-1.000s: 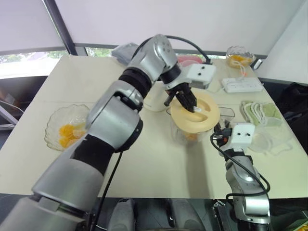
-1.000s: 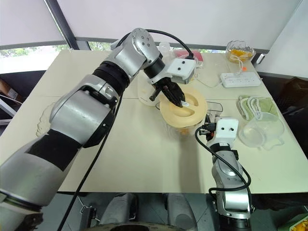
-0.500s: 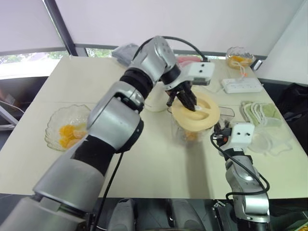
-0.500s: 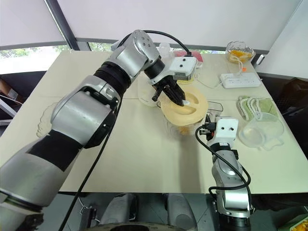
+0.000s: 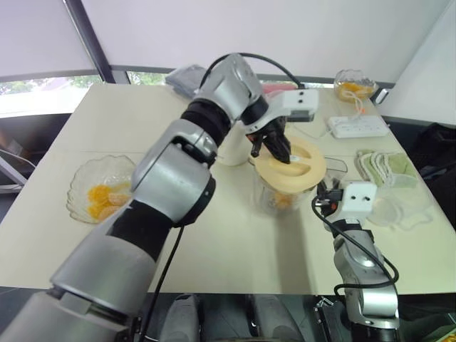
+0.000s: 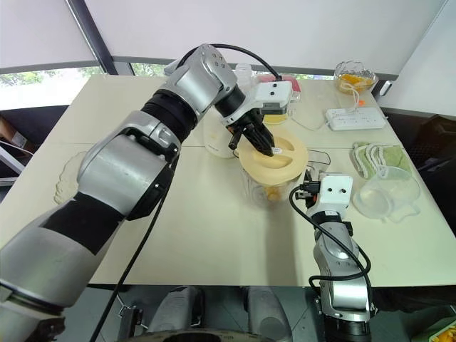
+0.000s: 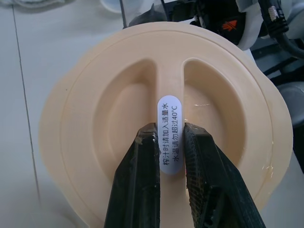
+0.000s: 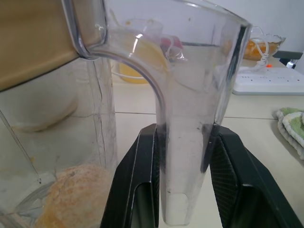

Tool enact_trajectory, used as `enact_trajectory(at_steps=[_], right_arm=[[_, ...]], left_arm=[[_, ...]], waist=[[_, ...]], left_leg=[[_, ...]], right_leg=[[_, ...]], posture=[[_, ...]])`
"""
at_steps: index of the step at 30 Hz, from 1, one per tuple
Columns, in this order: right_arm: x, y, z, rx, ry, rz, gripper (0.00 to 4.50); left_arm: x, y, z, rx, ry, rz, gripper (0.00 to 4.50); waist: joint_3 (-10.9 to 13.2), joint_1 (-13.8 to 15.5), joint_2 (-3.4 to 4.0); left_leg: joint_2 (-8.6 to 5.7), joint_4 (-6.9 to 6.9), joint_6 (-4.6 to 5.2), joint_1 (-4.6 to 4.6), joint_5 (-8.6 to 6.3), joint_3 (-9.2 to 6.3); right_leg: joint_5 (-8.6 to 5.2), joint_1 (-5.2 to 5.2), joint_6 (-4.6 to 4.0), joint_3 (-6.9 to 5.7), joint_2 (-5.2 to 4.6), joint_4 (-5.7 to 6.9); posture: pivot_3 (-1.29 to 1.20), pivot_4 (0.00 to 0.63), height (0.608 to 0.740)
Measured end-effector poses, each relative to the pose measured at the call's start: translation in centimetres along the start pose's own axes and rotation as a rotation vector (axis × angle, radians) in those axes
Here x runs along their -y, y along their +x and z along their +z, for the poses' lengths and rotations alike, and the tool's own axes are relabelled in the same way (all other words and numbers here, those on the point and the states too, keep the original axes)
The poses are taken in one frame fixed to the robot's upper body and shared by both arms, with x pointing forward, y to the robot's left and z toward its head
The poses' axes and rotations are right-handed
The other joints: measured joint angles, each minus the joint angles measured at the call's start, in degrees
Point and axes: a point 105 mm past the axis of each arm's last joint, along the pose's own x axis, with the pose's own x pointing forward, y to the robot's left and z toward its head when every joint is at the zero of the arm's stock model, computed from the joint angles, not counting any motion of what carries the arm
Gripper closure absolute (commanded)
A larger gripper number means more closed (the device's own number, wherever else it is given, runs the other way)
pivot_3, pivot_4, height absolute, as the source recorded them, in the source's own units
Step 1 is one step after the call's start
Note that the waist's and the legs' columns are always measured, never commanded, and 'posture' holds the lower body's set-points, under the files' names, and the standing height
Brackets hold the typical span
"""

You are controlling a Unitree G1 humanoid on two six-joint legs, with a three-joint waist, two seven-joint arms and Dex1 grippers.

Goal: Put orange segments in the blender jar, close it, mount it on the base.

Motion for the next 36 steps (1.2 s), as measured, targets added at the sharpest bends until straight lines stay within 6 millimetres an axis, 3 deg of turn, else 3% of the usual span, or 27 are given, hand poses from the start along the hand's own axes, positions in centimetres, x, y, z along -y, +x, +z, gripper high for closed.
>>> enact_trajectory(at_steps=[18,29,36], right_arm=[[-0.06,0.26,-0.14,-0.003,0.004,-0.001,3.51],[-0.1,0.47,-0.12,0.0,0.001,0.003,3.51],[-0.37,0.66,0.03,0.009,-0.004,0.02,3.55]], left_arm=[[-0.08,0.08,0.0,-0.026,-0.157,0.029,4.32],[-0.22,0.01,-0.04,-0.03,-0.129,0.042,4.32],[-0.1,0.23,-0.62,-0.038,-0.095,0.024,0.8]], waist=[[-0.34,-0.07,0.01],[-0.34,-0.12,0.01],[-0.37,-0.25,0.01]], left_leg=[[0.0,-0.01,0.0,0.02,0.0,0.0],[0.02,-0.02,0.0,0.03,0.0,0.0],[0.03,-0.02,0.0,0.05,0.0,0.0]], right_leg=[[-0.02,0.03,-0.03,0.0,-0.01,-0.03],[-0.02,0.02,-0.04,0.0,-0.01,-0.03],[-0.01,0.01,-0.05,0.05,0.0,-0.04]], posture=[[0.0,0.15,0.74],[0.0,0.15,0.74],[0.0,0.15,0.74]])
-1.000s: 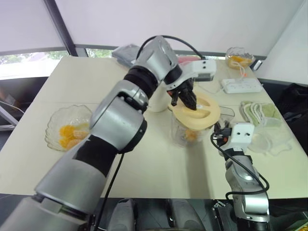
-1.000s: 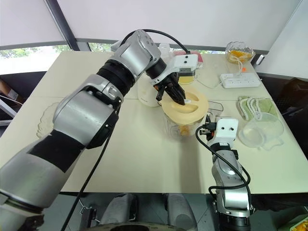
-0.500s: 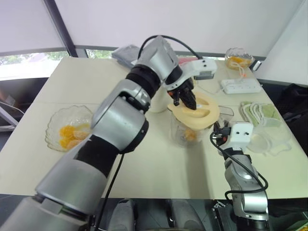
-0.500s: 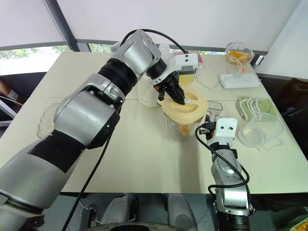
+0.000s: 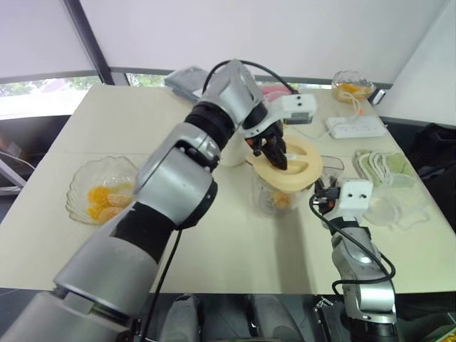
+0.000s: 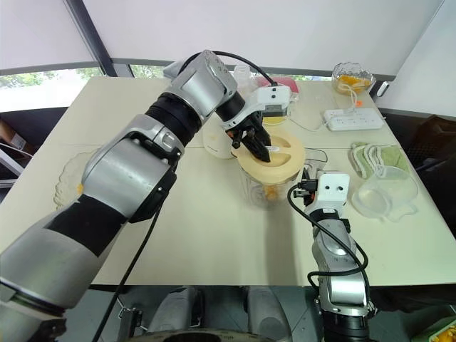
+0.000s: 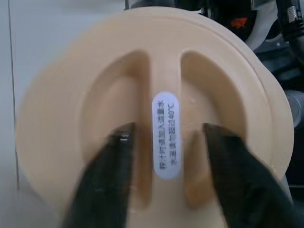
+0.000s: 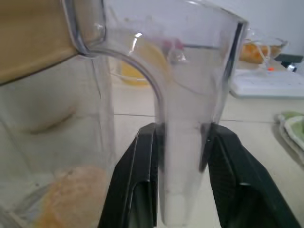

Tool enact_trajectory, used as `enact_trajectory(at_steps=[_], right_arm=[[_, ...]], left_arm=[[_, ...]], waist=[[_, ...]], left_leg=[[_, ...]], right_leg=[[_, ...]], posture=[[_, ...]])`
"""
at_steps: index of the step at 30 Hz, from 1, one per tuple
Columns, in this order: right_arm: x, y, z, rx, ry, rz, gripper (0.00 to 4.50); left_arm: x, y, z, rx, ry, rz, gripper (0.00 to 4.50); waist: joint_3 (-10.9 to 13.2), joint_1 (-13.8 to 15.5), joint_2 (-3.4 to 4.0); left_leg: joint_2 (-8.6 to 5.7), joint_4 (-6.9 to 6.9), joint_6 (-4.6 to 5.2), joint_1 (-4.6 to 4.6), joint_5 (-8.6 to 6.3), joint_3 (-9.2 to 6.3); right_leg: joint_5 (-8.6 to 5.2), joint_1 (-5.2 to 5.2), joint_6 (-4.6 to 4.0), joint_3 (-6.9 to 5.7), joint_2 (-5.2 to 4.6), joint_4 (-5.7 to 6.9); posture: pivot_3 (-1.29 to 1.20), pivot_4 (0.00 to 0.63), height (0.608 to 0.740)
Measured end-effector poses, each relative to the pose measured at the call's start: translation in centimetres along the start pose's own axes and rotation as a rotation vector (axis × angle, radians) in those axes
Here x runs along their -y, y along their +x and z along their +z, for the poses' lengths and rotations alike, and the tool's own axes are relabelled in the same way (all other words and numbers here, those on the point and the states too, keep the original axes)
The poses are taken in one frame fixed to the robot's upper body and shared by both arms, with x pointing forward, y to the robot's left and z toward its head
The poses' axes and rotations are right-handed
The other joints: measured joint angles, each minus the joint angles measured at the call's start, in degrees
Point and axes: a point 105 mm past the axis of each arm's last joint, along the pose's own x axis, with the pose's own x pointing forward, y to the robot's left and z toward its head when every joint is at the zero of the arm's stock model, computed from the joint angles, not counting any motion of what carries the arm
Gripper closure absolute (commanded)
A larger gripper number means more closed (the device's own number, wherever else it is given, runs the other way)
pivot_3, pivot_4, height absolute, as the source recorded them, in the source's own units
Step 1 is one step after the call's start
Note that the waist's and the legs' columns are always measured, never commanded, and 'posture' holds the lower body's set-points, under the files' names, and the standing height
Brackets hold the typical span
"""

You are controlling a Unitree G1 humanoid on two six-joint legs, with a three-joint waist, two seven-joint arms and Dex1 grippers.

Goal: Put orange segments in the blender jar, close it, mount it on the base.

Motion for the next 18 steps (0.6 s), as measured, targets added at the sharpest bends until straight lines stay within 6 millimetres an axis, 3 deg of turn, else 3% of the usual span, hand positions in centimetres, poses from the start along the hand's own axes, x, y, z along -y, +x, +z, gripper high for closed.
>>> enact_trajectory(at_steps=[1,2,15,18], right_arm=[[-0.2,0.0,0.1,0.006,-0.002,0.011,3.55],[-0.2,0.1,0.0,0.002,-0.006,0.008,3.55],[-0.7,0.5,0.4,0.018,-0.012,0.042,3.55],[-0.7,0.7,0.5,0.022,-0.014,0.052,3.55]], left_arm=[[0.0,0.0,0.2,0.01,0.004,0.0,0.17],[0.0,-0.3,0.4,0.019,0.011,0.005,0.05],[-0.3,-1.5,0.1,0.113,-0.063,0.005,0.05],[-1.0,-3.0,0.1,0.196,-0.111,0.056,0.05]], waist=[[0.01,-0.09,-0.02],[-0.01,-0.2,-0.03],[0.03,-1.2,0.02],[0.09,-1.3,0.06]], left_leg=[[0.0,0.0,0.0,0.0,0.0,0.0],[0.0,0.0,0.0,0.0,0.0,0.0],[0.0,-0.04,0.0,-0.1,0.0,-0.06],[0.0,-0.12,0.01,-0.11,0.0,-0.06]], right_leg=[[0.0,0.0,0.0,0.0,0.0,0.0],[0.0,0.0,0.0,0.0,0.0,0.0],[0.01,-0.15,0.03,0.03,0.0,0.0],[0.1,-0.22,0.19,0.06,0.0,0.01]], posture=[[0.0,0.15,0.74],[0.0,0.15,0.74],[0.0,0.15,0.74],[0.0,0.15,0.74]])
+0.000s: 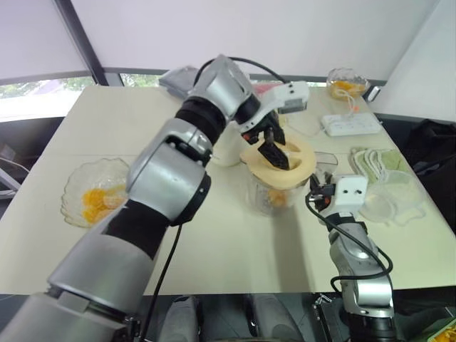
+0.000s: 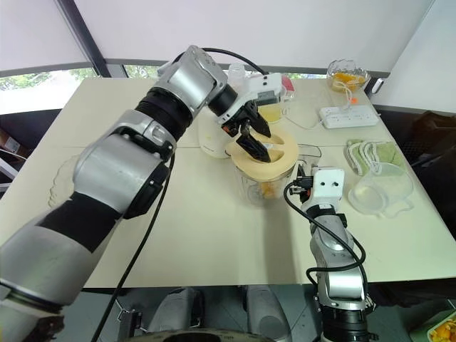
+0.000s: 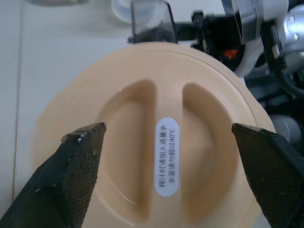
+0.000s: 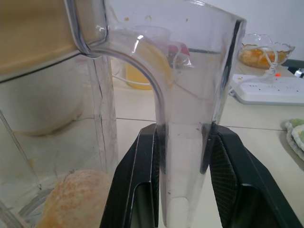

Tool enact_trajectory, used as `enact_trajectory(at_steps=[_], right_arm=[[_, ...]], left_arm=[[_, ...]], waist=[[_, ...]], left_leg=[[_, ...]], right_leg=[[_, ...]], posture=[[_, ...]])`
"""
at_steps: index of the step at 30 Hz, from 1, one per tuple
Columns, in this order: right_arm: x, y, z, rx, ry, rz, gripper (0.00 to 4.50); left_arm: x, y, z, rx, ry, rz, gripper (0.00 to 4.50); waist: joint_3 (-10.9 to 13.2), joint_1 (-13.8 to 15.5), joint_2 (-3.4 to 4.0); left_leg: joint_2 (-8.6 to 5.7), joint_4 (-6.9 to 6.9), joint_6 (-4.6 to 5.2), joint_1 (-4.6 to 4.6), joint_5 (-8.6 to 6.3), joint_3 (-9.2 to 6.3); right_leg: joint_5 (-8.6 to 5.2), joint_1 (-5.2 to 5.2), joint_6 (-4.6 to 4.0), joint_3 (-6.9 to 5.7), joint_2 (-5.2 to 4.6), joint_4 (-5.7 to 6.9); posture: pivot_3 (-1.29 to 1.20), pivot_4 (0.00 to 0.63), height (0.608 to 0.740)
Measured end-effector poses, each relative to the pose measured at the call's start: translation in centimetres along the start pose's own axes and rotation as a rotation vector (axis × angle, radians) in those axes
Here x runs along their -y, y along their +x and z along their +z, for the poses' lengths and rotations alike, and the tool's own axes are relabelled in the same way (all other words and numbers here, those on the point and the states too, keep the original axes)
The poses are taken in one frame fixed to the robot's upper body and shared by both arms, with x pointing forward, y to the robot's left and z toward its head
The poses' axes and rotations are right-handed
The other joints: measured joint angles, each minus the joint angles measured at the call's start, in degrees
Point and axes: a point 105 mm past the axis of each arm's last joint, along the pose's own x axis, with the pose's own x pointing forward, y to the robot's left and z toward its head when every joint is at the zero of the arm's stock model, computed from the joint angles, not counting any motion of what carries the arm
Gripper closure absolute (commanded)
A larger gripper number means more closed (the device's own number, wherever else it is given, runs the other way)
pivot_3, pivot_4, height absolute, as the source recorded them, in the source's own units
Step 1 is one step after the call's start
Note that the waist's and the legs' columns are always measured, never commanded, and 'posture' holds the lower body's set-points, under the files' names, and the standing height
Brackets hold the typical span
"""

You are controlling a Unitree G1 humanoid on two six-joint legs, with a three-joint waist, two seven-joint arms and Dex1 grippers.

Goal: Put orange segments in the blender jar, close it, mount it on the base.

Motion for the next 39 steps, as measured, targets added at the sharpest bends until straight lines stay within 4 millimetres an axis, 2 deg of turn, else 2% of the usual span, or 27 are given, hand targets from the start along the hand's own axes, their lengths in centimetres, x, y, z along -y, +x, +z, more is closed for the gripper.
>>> enact_trajectory(at_steps=[5,12,15,18,21,24,27,29,32,39], right_arm=[[0.1,0.1,0.1,0.005,-0.01,0.016,3.55],[0.1,0.4,0.1,0.007,-0.015,0.036,3.55],[0.4,0.5,0.0,0.007,-0.005,0.036,3.55],[0.6,0.8,0.0,0.007,0.002,0.03,3.55],[0.9,0.9,0.0,0.005,0.011,0.023,3.55],[1.3,1.2,0.0,0.005,0.024,0.012,3.55],[2.2,1.5,0.0,0.003,0.031,-0.021,3.55],[2.6,1.6,0.0,0.003,0.031,-0.032,3.55],[2.7,1.7,0.1,0.007,0.038,-0.036,3.55],[2.7,2.1,0.3,0.012,0.051,-0.038,3.55]], left_arm=[[-1.6,-4.3,1.3,0.169,-0.047,0.139,0.05],[-3.9,-8.5,1.9,0.375,-0.08,0.368,0.05],[-4.8,-9.6,1.0,0.476,-0.097,0.456,0.05],[-5.8,-10.2,-1.8,0.558,-0.199,0.558,0.05],[-6.2,-9.6,-6.7,0.547,-0.259,0.685,0.05],[-5.6,-8.2,-11.6,0.514,-0.334,0.769,0.05],[-4.4,-6.8,-15.9,0.473,-0.386,0.855,0.05],[-3.7,-6.0,-17.6,0.453,-0.403,0.89,0.05],[-2.7,-5.1,-18.7,0.454,-0.425,0.927,0.05],[-1.6,-3.8,-17.8,0.476,-0.398,0.932,0.05]], waist=[[0.08,0.15,0.04],[0.09,0.09,0.04],[0.08,0.11,0.07],[0.06,0.09,0.1],[0.06,0.18,0.14],[0.07,0.38,0.13],[0.07,0.79,0.13],[0.07,1.38,0.13],[0.07,1.87,0.13],[0.08,1.62,0.15]], left_leg=[[0.0,-0.07,0.0,0.0,0.0,-0.03],[0.02,-0.07,0.0,0.02,0.0,-0.01],[0.07,-0.06,-0.01,0.05,0.0,0.01],[0.11,-0.06,-0.01,0.08,0.0,0.02],[0.26,-0.06,-0.03,0.1,0.01,0.03],[0.26,-0.04,-0.08,0.03,0.03,0.04],[0.22,-0.03,-0.08,0.03,0.03,0.07],[0.2,-0.02,-0.08,0.03,0.03,0.08],[0.18,0.02,-0.09,0.02,0.04,0.1],[0.15,0.02,-0.09,0.03,0.03,0.11]], right_leg=[[0.0,-0.03,0.08,-0.03,0.01,0.02],[0.02,-0.03,0.1,-0.01,-0.01,0.06],[0.02,-0.03,0.1,0.0,-0.01,0.12],[0.03,-0.03,0.1,0.01,-0.01,0.2],[0.04,-0.05,0.1,0.03,-0.04,0.33],[0.05,-0.14,0.1,0.02,-0.12,0.41],[0.07,-0.14,0.12,0.02,-0.22,0.41],[0.07,-0.14,0.12,0.02,-0.23,0.41],[0.07,-0.12,0.12,0.02,-0.25,0.39],[0.07,-0.12,0.12,0.02,-0.21,0.38]], posture=[[0.0,0.15,0.74],[0.0,0.15,0.74],[0.0,0.15,0.74],[0.0,0.15,0.74],[0.0,0.15,0.74],[0.0,0.15,0.74],[0.0,0.15,0.74],[0.0,0.15,0.74],[0.0,0.15,0.74],[0.0,0.15,0.74]])
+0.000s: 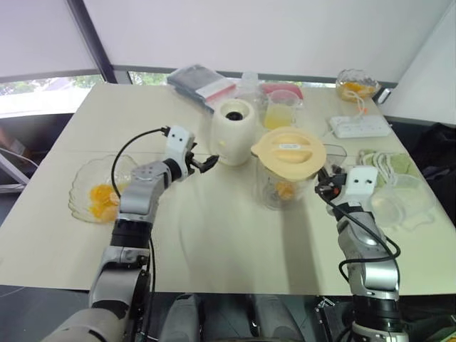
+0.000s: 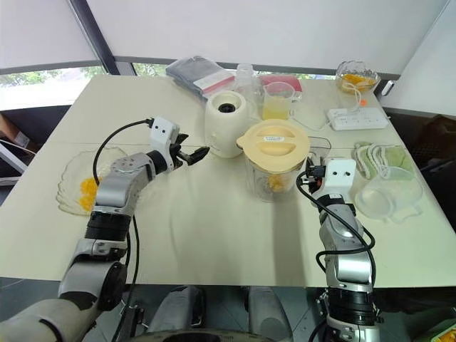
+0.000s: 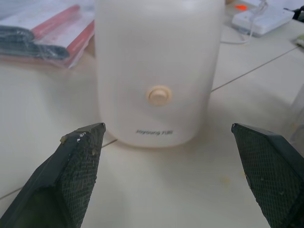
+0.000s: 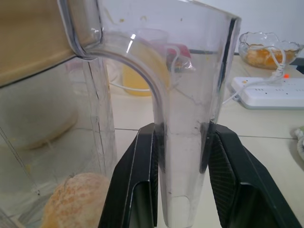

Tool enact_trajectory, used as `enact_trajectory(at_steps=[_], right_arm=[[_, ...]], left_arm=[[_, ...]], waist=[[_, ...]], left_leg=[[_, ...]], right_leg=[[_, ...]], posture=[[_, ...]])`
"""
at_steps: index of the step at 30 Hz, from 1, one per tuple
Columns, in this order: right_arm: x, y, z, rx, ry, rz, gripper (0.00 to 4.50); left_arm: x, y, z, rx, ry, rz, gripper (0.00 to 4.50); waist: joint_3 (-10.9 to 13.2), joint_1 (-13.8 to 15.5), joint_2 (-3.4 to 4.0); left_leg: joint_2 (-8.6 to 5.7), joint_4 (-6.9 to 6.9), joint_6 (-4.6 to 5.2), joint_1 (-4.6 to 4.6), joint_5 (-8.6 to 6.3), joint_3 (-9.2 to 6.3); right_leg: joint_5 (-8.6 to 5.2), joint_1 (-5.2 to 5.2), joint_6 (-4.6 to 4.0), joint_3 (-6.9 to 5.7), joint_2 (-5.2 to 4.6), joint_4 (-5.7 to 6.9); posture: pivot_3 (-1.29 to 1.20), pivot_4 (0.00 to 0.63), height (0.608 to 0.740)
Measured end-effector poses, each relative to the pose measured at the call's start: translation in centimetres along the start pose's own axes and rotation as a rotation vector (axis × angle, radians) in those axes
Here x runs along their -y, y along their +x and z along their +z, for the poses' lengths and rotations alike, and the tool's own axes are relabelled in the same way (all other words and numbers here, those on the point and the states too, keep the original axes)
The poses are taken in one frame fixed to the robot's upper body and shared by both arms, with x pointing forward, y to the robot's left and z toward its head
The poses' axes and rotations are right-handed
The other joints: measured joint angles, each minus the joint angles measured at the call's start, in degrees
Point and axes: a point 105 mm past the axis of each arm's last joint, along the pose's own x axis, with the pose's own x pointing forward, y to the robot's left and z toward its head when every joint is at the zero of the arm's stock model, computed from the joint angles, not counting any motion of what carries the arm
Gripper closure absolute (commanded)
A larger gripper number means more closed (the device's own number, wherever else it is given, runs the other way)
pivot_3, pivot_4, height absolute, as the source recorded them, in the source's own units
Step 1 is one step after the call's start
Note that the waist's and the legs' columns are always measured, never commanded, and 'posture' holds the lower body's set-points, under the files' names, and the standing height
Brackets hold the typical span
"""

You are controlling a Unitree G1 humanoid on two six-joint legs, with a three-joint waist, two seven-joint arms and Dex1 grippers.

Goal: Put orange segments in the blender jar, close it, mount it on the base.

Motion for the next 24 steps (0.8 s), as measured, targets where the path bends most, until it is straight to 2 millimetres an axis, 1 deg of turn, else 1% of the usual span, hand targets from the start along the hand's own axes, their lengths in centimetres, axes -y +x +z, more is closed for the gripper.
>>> enact_trajectory(at_steps=[2,3,5,6,9,11,15,18,21,23,24], right_arm=[[0.1,0.2,0.3,0.009,0.008,-0.006,3.55],[0.2,0.3,0.5,0.013,0.013,-0.009,3.55],[0.3,0.5,0.7,0.014,0.023,-0.012,3.55],[0.4,0.5,0.8,0.014,0.029,-0.015,3.55],[0.4,0.8,1.2,0.015,0.045,-0.016,3.55],[0.4,1.3,1.9,0.025,0.046,-0.016,3.55],[0.8,2.3,4.2,0.064,0.041,-0.026,3.55],[1.2,3.1,6.2,0.094,0.041,-0.035,3.55],[1.7,3.8,8.4,0.114,0.043,-0.047,3.55],[1.9,4.4,10.0,0.122,0.047,-0.051,3.55],[2.1,4.7,11.2,0.135,0.049,-0.053,3.55]], left_arm=[[0.6,-0.1,-0.6,-0.012,0.001,-0.013,0.05],[0.8,-0.1,-1.3,-0.028,-0.004,-0.019,0.05],[1.0,-0.4,-2.4,-0.053,-0.018,-0.018,0.05],[1.0,-0.4,-2.7,-0.058,-0.022,-0.017,0.05],[1.0,-0.4,-2.5,-0.05,-0.026,-0.011,0.05],[1.1,-0.3,-2.6,-0.048,-0.025,-0.014,0.05],[1.7,-0.1,-2.8,-0.053,-0.016,-0.035,0.05],[2.1,-0.1,-3.5,-0.064,-0.03,-0.042,0.05],[2.5,-0.3,-4.5,-0.087,-0.038,-0.05,0.05],[2.8,-0.2,-4.7,-0.092,-0.041,-0.053,0.05],[2.9,-0.2,-4.8,-0.093,-0.043,-0.056,0.05]], waist=[[0.01,-0.12,0.03],[0.01,-0.14,0.04],[0.02,-0.09,0.04],[0.03,-0.03,0.06],[0.04,0.0,0.06],[0.04,-0.01,0.07],[0.06,-0.05,0.1],[0.09,-0.05,0.15],[0.1,-0.03,0.16],[0.16,-0.08,0.24],[0.19,-0.07,0.3]], left_leg=[[0.0,-0.02,0.0,0.01,0.0,0.0],[0.01,-0.02,0.0,0.02,0.0,0.0],[0.02,-0.02,0.0,0.02,0.0,-0.02],[0.02,-0.02,0.0,0.02,0.0,-0.03],[0.01,-0.01,0.0,0.01,0.0,-0.01],[0.01,-0.01,0.0,-0.01,0.0,0.01],[-0.02,-0.02,0.0,-0.02,0.0,0.01],[0.0,-0.05,0.01,-0.02,0.0,0.0],[0.01,-0.06,0.01,-0.02,0.0,-0.01],[0.02,-0.06,0.01,-0.04,0.0,0.01],[0.02,-0.06,0.01,-0.04,0.0,0.03]], right_leg=[[0.0,0.0,0.0,0.0,0.02,0.0],[0.0,0.0,0.0,0.0,0.05,0.0],[0.0,-0.01,0.0,0.0,0.09,0.0],[0.0,-0.01,-0.01,-0.01,0.1,0.0],[0.0,0.0,-0.01,0.0,0.07,-0.01],[0.0,0.0,-0.01,0.02,0.06,-0.06],[0.0,0.0,-0.01,0.02,0.06,-0.1],[0.0,-0.01,-0.01,0.01,0.08,-0.1],[0.0,-0.01,-0.01,0.0,0.08,-0.1],[0.0,-0.02,-0.01,0.02,0.05,-0.11],[0.0,-0.02,-0.01,0.03,0.04,-0.12]], posture=[[0.0,0.15,0.74],[0.0,0.15,0.74],[0.0,0.15,0.74],[0.0,0.15,0.74],[0.0,0.15,0.74],[0.0,0.15,0.74],[0.0,0.15,0.74],[0.0,0.15,0.74],[0.0,0.15,0.74],[0.0,0.15,0.74],[0.0,0.15,0.74]])
